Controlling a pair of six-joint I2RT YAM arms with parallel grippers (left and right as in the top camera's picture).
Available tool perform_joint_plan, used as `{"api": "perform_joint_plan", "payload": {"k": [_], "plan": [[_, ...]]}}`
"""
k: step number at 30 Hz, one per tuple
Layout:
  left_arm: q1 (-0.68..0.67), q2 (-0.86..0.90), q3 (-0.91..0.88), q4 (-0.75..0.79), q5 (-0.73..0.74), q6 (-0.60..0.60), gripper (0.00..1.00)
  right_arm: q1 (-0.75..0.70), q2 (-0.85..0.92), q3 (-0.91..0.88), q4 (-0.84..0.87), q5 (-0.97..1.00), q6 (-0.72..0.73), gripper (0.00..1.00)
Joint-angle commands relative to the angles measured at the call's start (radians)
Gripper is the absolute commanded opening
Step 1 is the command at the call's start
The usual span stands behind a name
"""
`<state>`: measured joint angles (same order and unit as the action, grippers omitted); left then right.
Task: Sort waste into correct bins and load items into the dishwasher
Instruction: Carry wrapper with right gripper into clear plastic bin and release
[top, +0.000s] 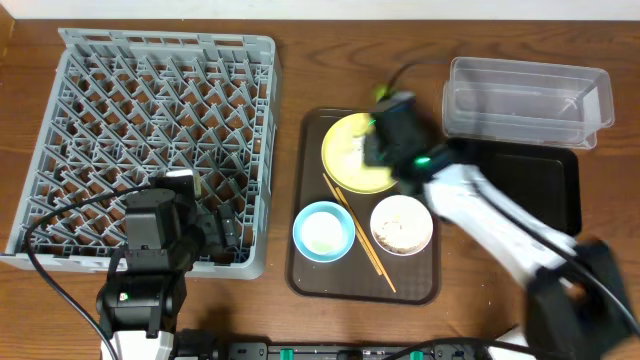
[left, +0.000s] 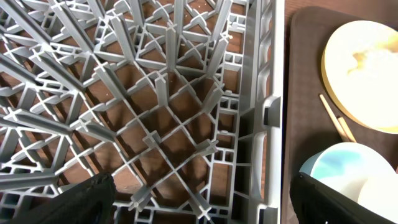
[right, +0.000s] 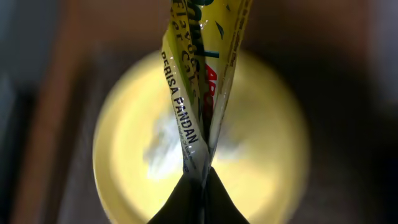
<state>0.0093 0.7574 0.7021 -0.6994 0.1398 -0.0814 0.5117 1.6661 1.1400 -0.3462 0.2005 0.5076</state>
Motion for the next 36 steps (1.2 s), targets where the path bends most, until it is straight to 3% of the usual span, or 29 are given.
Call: {"api": "perform_joint_plan", "payload": {"k": [1,10,14,19,22,24,26,29,36], "plan": [[-0.003,0.000,0.024,0.000,0.001,0.002,0.91,-0.115,-0.119,0.031,-0.009,0.116,-0.006,0.01],[-0.003,0.000,0.024,-0.004,0.002,0.002,0.91,-0.425,-0.120,0.031,0.034,0.143,0.128,0.06],[-0.003,0.000,0.024,-0.003,0.002,0.002,0.91,-0.486,-0.072,0.031,0.113,0.143,0.128,0.17],[-0.003,0.000,0.024,-0.004,0.002,0.002,0.91,-0.525,-0.044,0.031,0.183,0.069,0.037,0.60],[-0.003,0.000,0.024,-0.003,0.002,0.002,0.91,-0.526,-0.076,0.031,0.203,-0.016,-0.066,0.75],[-0.003,0.000,0.024,-0.003,0.002,0.002,0.91,-0.520,-0.103,0.031,0.196,-0.092,-0.093,0.76],[-0.003,0.000,0.024,-0.004,0.002,0.002,0.91,-0.494,-0.132,0.031,0.180,-0.323,-0.166,0.75],[-0.003,0.000,0.024,-0.004,0.002,0.002,0.91,-0.450,-0.132,0.031,0.153,-0.495,-0.219,0.77],[-0.003,0.000,0.024,-0.004,0.002,0.002,0.91,-0.267,-0.075,0.031,0.012,-0.447,-0.330,0.82]]}}
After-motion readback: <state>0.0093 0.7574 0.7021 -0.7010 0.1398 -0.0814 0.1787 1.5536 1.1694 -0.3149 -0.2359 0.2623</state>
